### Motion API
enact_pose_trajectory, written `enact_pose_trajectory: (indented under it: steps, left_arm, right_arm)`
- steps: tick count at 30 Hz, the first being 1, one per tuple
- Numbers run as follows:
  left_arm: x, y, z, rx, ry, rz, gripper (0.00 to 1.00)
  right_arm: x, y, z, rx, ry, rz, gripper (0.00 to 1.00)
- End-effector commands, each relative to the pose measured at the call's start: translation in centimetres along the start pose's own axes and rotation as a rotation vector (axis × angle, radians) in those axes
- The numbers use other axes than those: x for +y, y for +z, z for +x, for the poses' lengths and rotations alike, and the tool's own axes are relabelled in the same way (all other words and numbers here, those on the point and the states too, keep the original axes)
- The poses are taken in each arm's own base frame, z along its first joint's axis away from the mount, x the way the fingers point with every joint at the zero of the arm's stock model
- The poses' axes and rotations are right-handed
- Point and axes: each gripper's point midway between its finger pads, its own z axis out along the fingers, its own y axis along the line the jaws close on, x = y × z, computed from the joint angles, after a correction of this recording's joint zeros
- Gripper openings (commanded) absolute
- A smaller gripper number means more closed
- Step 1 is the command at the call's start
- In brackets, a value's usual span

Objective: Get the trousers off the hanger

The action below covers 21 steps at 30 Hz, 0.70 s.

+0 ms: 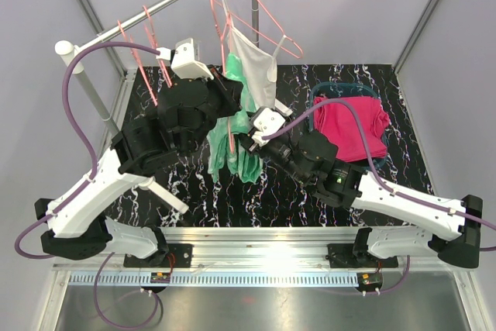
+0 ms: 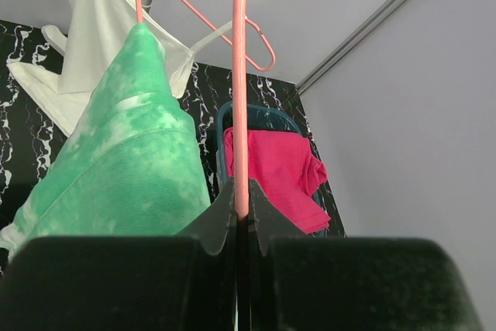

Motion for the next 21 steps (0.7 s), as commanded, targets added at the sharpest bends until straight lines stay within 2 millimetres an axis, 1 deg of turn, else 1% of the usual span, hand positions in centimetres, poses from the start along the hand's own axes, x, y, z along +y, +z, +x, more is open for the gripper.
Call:
enact_pose_trajectory:
  steps: [1,2,3,5,6,7,9,10,11,12,13,14,15,16,17,18,19,20,21]
  left_arm:
    - [-2.2,-1.0,-4.0,-0.106,-0.118,0.081,0.0]
    - [-2.1,-1.0,-4.0,-0.107,-0.116,0.077,0.0]
    - [-2.0,-1.0,-3.9,-0.107,-0.112,0.071,0.0]
    - [-1.6,-0.9,-3.8,-0.108,-0.101,0.054,0.0]
    - [-1.3,-0.9,-3.6,-0.105,-0.091,0.047,0.0]
    - [-1.1,-0.8,-3.4,-0.101,-0.083,0.04,0.0]
    - [-0.6,-0.7,-3.0,-0.098,-0.071,0.024,0.0]
    - [-0.1,-0.6,-2.3,-0.087,-0.057,0.013,0.0]
    - [0.4,-0.5,-1.8,-0.084,-0.049,-0.004,0.0]
    - [0.6,-0.5,-1.5,-0.079,-0.044,-0.009,0.0]
    - [1.4,-0.4,-0.7,-0.069,-0.03,-0.025,0.0]
    - [1.8,-0.4,-0.3,-0.067,-0.025,-0.037,0.0]
    - [2.2,-0.4,0.0,-0.064,-0.024,-0.045,0.0]
    - [2.8,-0.2,1.0,-0.051,-0.009,-0.062,0.0]
    - [3.3,-0.3,1.0,-0.052,-0.008,-0.073,0.0]
    - [3.6,-0.3,1.4,-0.049,-0.007,-0.08,0.0]
    - [4.0,-0.3,1.7,-0.044,-0.002,-0.09,0.0]
    - [4.5,-0.3,2.1,-0.042,0.002,-0.102,0.0]
    - [4.9,-0.4,2.2,-0.041,0.0,-0.111,0.0]
  right_arm:
    - [-1.3,-0.1,-5.1,-0.135,0.042,0.022,0.48]
    - [-1.3,-0.1,-5.2,-0.138,0.041,0.02,0.4]
    - [-1.4,-0.2,-5.5,-0.143,0.041,0.02,0.28]
    - [-1.7,-0.4,-5.7,-0.144,0.035,0.028,0.19]
    - [-2.0,-0.5,-5.8,-0.145,0.033,0.039,0.08]
    - [-2.7,-0.8,-6.0,-0.145,0.032,0.069,0.0]
    - [-3.5,-1.1,-6.5,-0.148,0.025,0.103,0.0]
    - [-4.4,-1.4,-6.6,-0.139,0.018,0.14,0.0]
    - [-5.2,-1.6,-7.3,-0.146,0.022,0.169,0.0]
    - [-5.9,-1.8,-7.6,-0.142,0.02,0.2,0.0]
    - [-7.0,-2.0,-7.2,-0.105,0.007,0.264,0.0]
    - [-8.1,-2.3,-8.1,-0.106,0.011,0.305,0.0]
    - [-8.7,-2.4,-8.3,-0.09,0.002,0.334,0.0]
    - [-9.4,-2.5,-7.9,-0.054,-0.02,0.375,0.0]
    - [-10.0,-2.7,-8.7,-0.059,-0.017,0.396,0.0]
    - [-10.2,-2.8,-8.8,-0.055,-0.021,0.405,0.0]
    - [-10.9,-3.1,-9.0,-0.046,-0.025,0.436,0.0]
    - [-11.5,-3.5,-9.8,-0.056,-0.022,0.454,0.0]
    - [-11.9,-3.6,-9.9,-0.05,-0.025,0.472,0.0]
